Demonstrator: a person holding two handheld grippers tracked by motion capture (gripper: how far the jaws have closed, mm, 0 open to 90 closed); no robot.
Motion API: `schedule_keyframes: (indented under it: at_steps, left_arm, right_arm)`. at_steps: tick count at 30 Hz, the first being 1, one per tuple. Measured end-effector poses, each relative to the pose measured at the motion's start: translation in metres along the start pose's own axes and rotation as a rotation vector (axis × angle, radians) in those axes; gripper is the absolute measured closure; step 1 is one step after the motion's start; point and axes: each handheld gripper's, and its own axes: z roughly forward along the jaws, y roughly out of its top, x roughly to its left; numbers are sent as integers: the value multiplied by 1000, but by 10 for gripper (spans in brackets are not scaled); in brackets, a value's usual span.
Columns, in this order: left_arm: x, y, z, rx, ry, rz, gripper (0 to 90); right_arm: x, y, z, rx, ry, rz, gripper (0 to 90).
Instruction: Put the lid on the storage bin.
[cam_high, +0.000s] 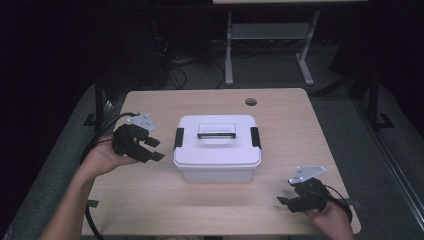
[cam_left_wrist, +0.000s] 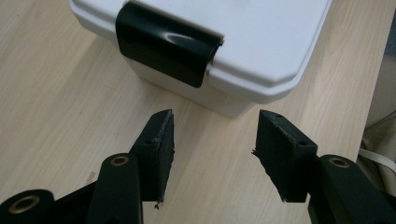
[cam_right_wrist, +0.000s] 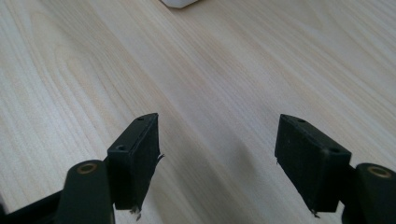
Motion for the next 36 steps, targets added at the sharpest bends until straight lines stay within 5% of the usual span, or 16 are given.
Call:
schedule_keyframes:
  at_steps: [36]
  left_arm:
    - [-1, -43, 11, -8, -1, -79, 425]
  right_arm:
    - [-1, -2, -1, 3, 5, 10, 300]
